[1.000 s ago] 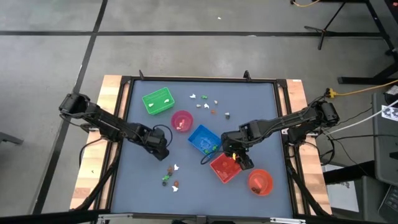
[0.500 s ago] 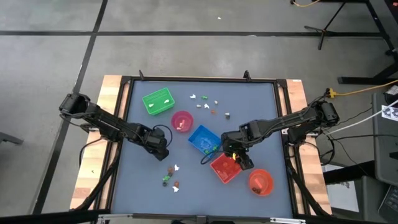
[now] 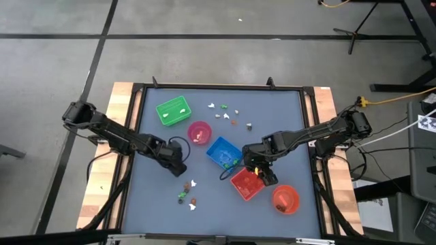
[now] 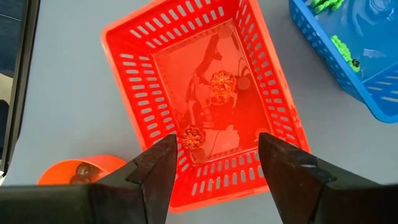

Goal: Sort Halloween decoration
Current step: Put the green skeleton toy into the blue bin, then put the black skull toy into the transparent orange bin

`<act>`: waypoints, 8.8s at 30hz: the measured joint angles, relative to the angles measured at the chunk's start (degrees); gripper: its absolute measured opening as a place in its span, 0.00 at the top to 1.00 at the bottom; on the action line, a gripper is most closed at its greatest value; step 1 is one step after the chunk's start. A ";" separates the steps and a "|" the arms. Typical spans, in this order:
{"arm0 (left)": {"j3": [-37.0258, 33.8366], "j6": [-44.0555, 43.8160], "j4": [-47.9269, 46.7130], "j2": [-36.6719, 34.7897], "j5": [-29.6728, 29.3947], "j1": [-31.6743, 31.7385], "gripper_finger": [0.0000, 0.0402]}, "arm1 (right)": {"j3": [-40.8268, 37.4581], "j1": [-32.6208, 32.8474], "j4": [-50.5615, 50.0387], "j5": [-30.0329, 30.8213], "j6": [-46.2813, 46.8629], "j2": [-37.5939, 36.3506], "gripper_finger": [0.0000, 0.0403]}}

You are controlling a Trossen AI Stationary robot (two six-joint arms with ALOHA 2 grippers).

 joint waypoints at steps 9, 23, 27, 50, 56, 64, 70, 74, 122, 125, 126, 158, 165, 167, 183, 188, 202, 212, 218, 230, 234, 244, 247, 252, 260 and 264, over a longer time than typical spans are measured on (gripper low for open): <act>0.02 3.96 12.98 -0.11 -0.62 2.59 0.89 | 0.00 -0.01 0.02 0.00 -0.03 0.00 0.44; 0.11 19.20 20.31 -0.37 -0.68 15.59 0.89 | 0.00 -0.01 0.03 0.00 -0.03 0.00 0.44; 0.11 23.29 20.33 -0.42 -0.17 20.06 0.89 | 0.00 -0.01 0.03 0.00 -0.03 0.00 0.44; 0.11 33.64 20.29 -14.84 3.55 37.90 0.89 | 0.00 0.01 0.10 1.33 -0.08 0.00 0.44; 0.12 33.63 20.30 -15.67 3.62 38.06 0.89 | 0.00 -0.01 0.10 1.33 -0.06 0.00 0.44; 0.13 33.45 20.97 -15.67 3.65 37.84 0.89 | 0.00 0.00 0.10 1.33 -0.06 0.00 0.44; 0.13 33.14 31.49 -15.06 3.37 33.10 0.89 | 0.00 0.00 0.11 1.34 -0.06 0.00 0.44; 0.22 33.52 41.15 -12.65 0.56 27.31 0.89 | 0.00 0.00 0.10 1.35 -0.06 0.00 0.44; 0.15 36.96 56.81 13.70 -4.30 12.12 0.63 | 0.86 -20.28 -2.57 7.65 -10.70 -0.79 0.44; 0.15 37.09 56.79 13.70 -4.30 12.12 0.63 | -1.76 -22.10 1.91 7.67 -10.69 -0.79 0.44; 0.15 37.09 56.81 13.70 -4.30 12.14 0.63 | -2.58 -22.67 2.60 7.65 -10.68 -0.79 0.44; 0.15 37.66 56.79 13.70 -6.96 12.32 0.63 | -17.90 -27.40 28.35 18.41 -12.91 -0.76 0.44; 0.15 37.64 56.79 13.70 -6.96 12.32 0.63 | -18.16 -27.40 28.71 24.27 1.19 -0.76 0.44; 0.15 37.64 56.80 13.70 -6.96 12.32 0.63 | -18.16 -27.40 28.82 26.30 5.16 -0.76 0.44; 0.15 37.64 56.80 13.68 -6.94 12.32 0.63 | -18.16 -27.40 29.55 28.28 23.59 0.04 0.44; 0.15 37.62 56.81 13.68 -6.94 12.32 0.63 | -18.16 -27.40 29.54 28.28 23.71 3.12 0.44; 0.13 37.62 56.81 13.66 -6.94 12.32 0.63 | -18.10 -27.39 30.59 29.20 23.81 5.90 0.46; 0.15 37.64 56.80 13.66 -6.94 12.32 0.63 | -18.12 -27.40 31.16 28.67 23.94 5.97 0.70; 0.13 37.64 56.80 13.66 -6.94 12.32 0.63 | -18.12 -27.40 31.07 28.39 23.94 5.97 0.78; 0.14 37.62 56.79 13.66 -6.94 12.32 0.63 | -18.10 -27.47 31.04 25.64 21.37 5.88 0.78; 0.13 37.63 56.80 13.66 -6.94 12.32 0.63 | -18.02 -27.51 31.00 23.40 20.76 5.84 0.78; 0.11 37.64 57.19 13.66 -7.12 12.32 0.63 | -18.16 -27.40 25.63 19.85 19.34 1.22 0.78; 0.11 37.64 57.36 13.66 -7.93 12.32 0.63 | -18.14 -27.40 23.43 18.56 19.31 -0.90 0.78; 0.11 37.66 57.51 13.66 -8.60 12.29 0.63 | -18.12 -27.40 19.74 11.73 19.39 -4.98 0.78; 0.11 38.01 57.53 13.66 -8.64 12.32 0.63 | -18.12 -27.08 15.46 -11.44 19.91 -10.29 0.78; 0.11 38.04 57.53 13.66 -8.64 12.29 0.63 | -18.11 -24.50 15.39 -18.01 21.52 -12.08 0.78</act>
